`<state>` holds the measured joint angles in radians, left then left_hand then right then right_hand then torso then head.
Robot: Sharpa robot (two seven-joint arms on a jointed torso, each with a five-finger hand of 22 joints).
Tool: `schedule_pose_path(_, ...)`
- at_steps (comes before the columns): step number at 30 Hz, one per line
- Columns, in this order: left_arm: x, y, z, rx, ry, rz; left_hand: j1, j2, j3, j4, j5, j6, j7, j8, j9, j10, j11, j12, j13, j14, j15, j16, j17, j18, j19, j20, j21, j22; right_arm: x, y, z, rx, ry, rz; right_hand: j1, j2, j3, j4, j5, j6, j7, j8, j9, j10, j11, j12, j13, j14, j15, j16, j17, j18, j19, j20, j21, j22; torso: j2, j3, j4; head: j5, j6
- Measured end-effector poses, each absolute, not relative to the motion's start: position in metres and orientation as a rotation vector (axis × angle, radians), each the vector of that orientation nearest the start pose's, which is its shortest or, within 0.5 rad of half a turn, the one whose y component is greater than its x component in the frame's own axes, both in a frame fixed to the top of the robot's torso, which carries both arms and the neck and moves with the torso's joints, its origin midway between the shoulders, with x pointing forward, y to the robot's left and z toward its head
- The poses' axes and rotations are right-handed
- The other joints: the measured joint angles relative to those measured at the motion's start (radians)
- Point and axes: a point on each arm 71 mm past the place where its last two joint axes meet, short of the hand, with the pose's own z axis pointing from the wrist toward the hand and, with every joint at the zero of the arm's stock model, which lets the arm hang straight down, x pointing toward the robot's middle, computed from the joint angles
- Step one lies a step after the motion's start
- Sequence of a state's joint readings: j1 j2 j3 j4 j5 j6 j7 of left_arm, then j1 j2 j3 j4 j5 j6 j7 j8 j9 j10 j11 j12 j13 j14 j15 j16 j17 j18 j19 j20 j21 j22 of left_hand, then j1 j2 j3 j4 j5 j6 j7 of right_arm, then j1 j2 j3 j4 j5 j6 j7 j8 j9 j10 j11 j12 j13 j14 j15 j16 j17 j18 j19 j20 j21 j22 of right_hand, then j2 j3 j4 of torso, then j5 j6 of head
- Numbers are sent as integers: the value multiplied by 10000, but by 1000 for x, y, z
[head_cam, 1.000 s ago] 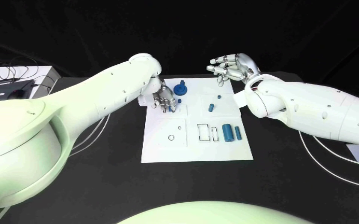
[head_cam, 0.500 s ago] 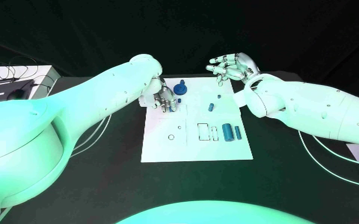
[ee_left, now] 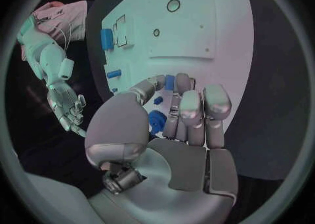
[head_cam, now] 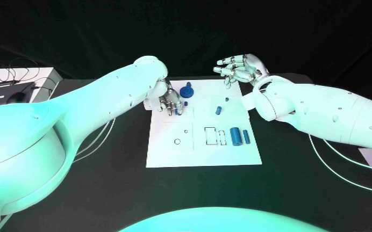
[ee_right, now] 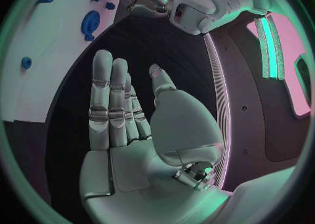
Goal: Assemble the parts on the task board
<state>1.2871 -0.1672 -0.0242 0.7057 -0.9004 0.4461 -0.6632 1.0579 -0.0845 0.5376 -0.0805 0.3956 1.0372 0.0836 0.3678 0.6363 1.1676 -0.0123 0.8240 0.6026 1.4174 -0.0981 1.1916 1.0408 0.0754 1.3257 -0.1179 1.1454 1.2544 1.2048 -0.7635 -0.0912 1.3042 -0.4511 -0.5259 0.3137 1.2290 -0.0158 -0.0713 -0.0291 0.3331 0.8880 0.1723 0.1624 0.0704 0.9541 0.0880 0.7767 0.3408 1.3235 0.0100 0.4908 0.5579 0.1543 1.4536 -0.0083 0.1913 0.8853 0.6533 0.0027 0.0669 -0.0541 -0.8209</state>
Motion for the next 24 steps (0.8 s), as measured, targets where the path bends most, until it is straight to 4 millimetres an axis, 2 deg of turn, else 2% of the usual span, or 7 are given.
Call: schedule_pose_path(24,581,91,-221,-3118,25245,-2590,0,0,49,5,-10,20,-24,46,1,24,18,-1,19,1,2,0,-32,0,0,0,0,-29,524,-241,-200,7247,14217,10735,0,0,0,0,0,-17,26,0,0,1,1,0,0,0,0,0,-1,-79,0,0,0,-3,-7,-5,4,0,-10)
